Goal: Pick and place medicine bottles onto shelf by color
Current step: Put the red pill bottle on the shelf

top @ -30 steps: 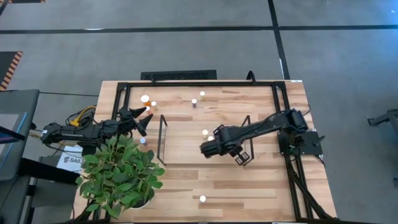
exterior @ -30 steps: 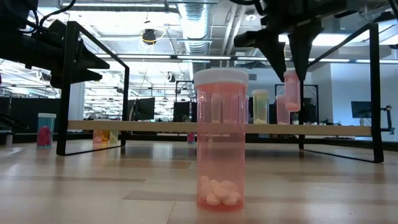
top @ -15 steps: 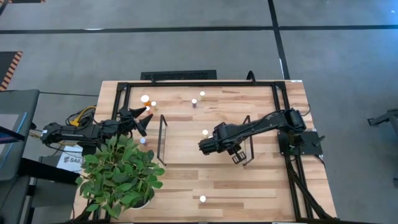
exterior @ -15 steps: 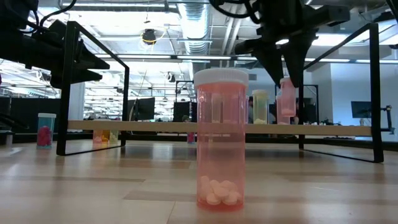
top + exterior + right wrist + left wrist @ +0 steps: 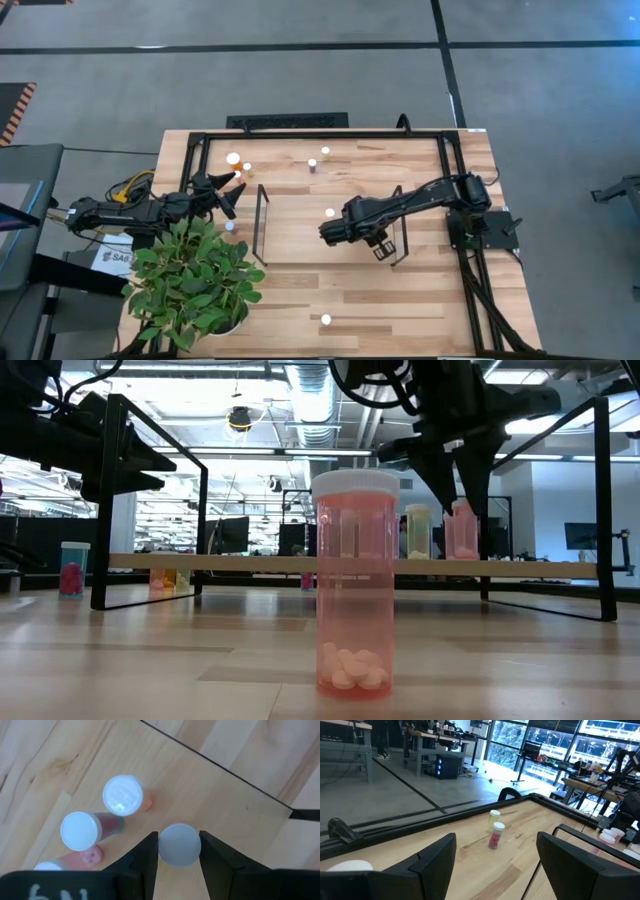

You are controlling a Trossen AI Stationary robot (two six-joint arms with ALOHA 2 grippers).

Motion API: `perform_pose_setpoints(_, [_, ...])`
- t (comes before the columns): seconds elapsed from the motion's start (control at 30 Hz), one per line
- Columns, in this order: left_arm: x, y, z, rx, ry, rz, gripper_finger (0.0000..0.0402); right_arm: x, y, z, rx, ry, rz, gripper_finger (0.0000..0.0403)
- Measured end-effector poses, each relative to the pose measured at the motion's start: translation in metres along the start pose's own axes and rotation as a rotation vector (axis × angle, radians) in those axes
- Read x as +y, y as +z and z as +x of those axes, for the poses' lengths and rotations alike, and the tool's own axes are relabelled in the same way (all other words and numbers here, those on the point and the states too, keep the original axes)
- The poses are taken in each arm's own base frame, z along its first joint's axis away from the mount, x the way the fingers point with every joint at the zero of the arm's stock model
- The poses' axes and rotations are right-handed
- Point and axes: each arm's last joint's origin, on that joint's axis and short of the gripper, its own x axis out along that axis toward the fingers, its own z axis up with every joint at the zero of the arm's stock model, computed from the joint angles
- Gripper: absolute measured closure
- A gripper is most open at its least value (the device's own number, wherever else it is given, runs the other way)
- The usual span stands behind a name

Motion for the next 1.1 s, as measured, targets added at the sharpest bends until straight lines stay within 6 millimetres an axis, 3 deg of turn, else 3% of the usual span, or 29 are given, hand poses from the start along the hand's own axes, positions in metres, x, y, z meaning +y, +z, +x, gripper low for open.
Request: perform_pose_setpoints(1.1, [0.0, 0.0, 0.0, 0.0, 0.0, 0.0, 0.0137, 0.0021, -0.0034, 0.0032, 0.022, 0.039, -0.096, 0.0254])
